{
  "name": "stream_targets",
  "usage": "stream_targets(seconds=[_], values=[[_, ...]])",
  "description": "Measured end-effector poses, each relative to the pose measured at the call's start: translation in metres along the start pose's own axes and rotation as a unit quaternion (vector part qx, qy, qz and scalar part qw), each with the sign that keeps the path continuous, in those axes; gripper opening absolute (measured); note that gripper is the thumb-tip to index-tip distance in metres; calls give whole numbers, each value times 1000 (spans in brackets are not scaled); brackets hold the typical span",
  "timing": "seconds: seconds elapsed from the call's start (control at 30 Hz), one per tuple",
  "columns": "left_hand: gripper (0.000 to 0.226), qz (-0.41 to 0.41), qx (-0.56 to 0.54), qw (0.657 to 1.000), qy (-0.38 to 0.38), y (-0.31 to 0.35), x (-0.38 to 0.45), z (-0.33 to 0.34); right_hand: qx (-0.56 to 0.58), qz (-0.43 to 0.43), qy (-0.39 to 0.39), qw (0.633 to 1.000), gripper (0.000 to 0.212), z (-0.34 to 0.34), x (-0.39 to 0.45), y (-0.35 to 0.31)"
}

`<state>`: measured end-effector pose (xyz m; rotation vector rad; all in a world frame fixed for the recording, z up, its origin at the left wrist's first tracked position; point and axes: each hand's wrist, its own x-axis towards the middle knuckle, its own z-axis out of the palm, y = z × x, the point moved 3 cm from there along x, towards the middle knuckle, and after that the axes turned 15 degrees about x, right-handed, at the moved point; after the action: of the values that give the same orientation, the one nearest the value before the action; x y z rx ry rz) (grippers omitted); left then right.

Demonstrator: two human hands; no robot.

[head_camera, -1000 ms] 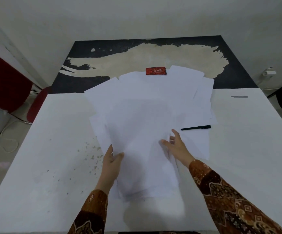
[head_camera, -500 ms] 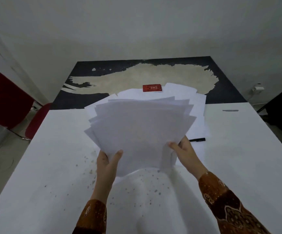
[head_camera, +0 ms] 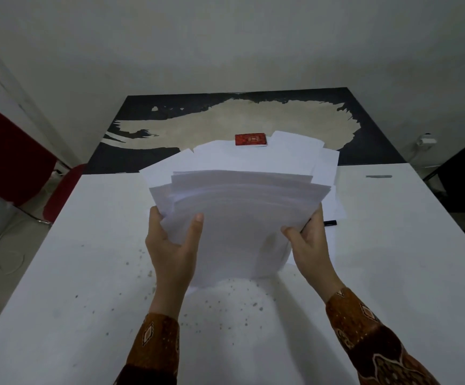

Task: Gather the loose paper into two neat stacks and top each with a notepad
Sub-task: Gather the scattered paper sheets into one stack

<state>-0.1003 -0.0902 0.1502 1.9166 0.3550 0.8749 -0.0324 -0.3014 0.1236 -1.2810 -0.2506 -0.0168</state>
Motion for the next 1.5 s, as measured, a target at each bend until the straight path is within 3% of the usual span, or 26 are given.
stream_targets(seconds=[0.2,0.4,0.47,0.57,0.67,0.87,1.0,1.07,1.33,1.5], values=[[42,-33,-15,999,29,-8,-2,-3,12,-17,-27,999,52,2,-1,-12],[57,-128,-51,990,-39,-45,-24,6,-36,103,-60,992,62,-8,-13,28],[48,-136,-28,990,-27,-45,-29,12,-48,104,-45,992,57,-4,-17,36],[28,-129,5,992,-7,-37,-26,19,-42,72,-4,996,48,9,-18,35],[27,-114,11,993,-1,-35,-23,15,-26,47,21,998,51,9,-17,30],[30,-77,-10,997,1,-21,-10,1,-82,-36,8,996,85,9,-15,11],[24,-158,-5,985,68,-8,-2,3,-260,-152,-20,953,75,26,-10,-4],[30,-203,24,976,75,-9,1,5,-294,-147,-44,943,67,30,-10,-5],[36,-227,-8,972,66,-6,3,5,-259,-116,-37,958,69,22,-14,-4],[41,-187,-13,980,68,-11,1,4,-84,7,8,996,82,10,-17,14]])
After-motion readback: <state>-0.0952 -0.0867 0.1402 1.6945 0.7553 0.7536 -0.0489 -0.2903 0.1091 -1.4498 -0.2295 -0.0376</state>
